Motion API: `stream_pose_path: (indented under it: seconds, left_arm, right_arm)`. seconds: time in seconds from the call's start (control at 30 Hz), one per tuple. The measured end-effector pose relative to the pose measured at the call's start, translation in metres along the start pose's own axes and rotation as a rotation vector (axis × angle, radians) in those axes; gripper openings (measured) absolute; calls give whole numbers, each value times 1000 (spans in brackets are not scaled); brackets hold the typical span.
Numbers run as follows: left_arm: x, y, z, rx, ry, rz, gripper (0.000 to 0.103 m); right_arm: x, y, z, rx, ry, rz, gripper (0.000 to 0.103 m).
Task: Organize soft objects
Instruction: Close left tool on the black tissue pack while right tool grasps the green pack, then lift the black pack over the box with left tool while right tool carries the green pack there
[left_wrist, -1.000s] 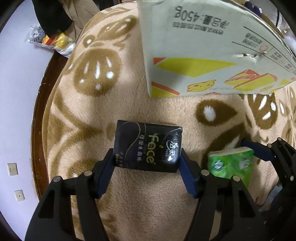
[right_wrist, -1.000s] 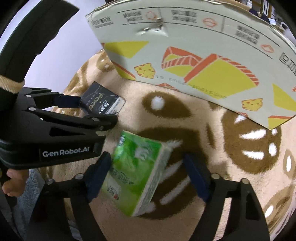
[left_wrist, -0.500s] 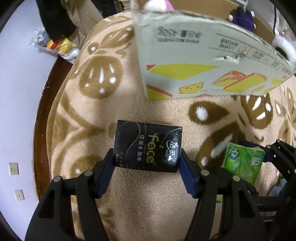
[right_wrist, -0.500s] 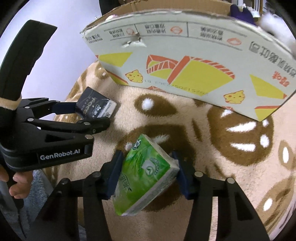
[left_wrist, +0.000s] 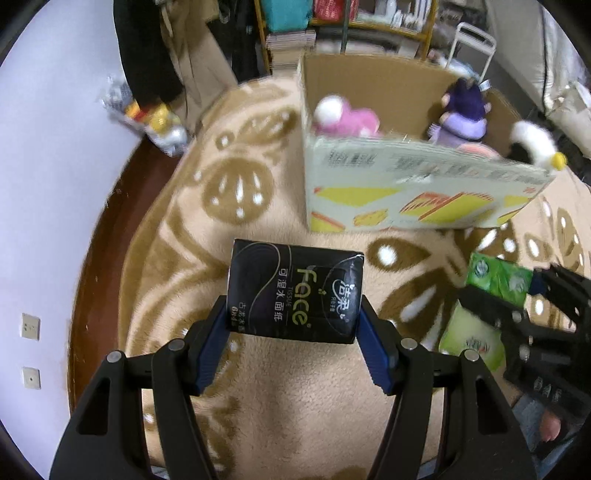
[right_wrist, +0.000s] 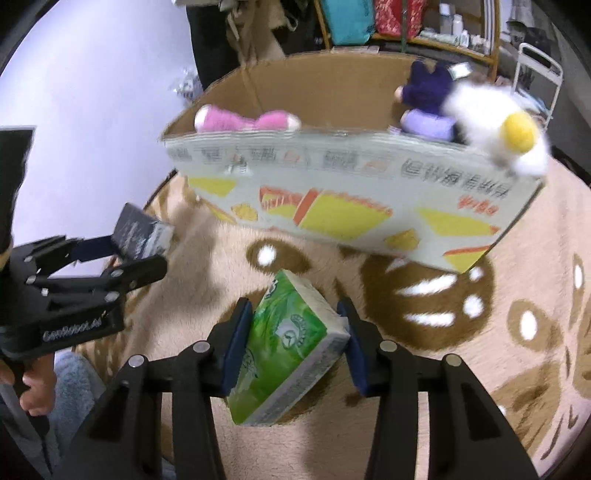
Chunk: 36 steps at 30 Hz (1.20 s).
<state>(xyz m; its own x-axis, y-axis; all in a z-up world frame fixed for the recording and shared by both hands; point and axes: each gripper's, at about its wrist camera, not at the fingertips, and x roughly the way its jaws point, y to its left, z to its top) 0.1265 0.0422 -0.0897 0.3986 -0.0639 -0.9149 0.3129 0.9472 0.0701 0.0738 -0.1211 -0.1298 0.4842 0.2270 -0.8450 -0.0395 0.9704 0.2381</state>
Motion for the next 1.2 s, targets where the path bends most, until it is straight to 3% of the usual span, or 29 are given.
stream_pose_path:
  seconds: [0.4, 0.8, 1.2]
  left_arm:
    - [-77, -17, -3, 19, -312, 1, 64]
    - [-103, -28, 13, 38, -479, 53, 64]
    - [-111, -45, 60, 73, -549, 93, 64]
  right_arm:
    - [-53, 5, 22, -21, -176, -61, 48]
    - [-90, -5, 47, -28, -293, -98, 47]
    - [-117, -18, 101, -90, -384, -167, 47]
